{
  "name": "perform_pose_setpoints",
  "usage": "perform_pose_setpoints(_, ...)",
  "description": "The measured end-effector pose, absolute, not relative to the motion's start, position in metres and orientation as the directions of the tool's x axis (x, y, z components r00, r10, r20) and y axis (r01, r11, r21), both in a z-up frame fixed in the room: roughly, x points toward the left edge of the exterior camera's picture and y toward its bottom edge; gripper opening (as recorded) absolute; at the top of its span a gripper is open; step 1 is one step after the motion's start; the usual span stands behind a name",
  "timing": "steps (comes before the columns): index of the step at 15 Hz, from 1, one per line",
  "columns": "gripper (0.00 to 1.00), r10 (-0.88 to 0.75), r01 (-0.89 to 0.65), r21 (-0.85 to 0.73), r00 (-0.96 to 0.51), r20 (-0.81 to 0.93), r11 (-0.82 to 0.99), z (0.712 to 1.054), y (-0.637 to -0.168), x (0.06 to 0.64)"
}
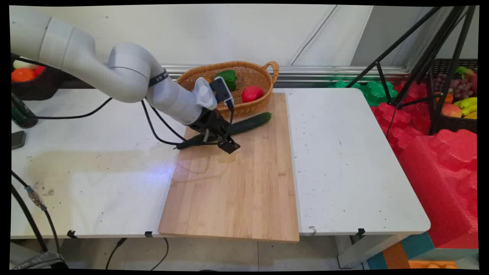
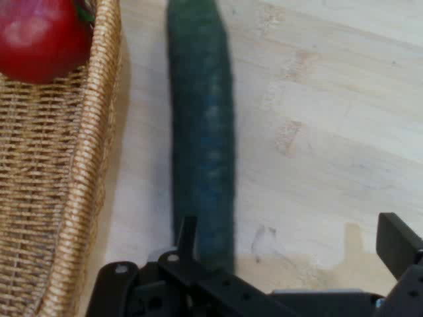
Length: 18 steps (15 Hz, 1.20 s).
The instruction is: Pick up the potato from the vegetable basket
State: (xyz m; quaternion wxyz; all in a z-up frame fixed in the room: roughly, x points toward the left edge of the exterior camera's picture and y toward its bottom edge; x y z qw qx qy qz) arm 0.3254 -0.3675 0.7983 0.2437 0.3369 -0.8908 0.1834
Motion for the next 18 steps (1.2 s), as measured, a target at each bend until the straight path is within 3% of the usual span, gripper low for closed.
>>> perform_pose_setpoints(12,1.00,-0.465,-0.690,-0.189,-0.639,0.613,0.699,0.851,-0.330,0.352)
perform_pose_setpoints(18,1.00,-0.443,-0.718,-0.190,-0.591,0.674,0.669,0.901,-0.311,0.379)
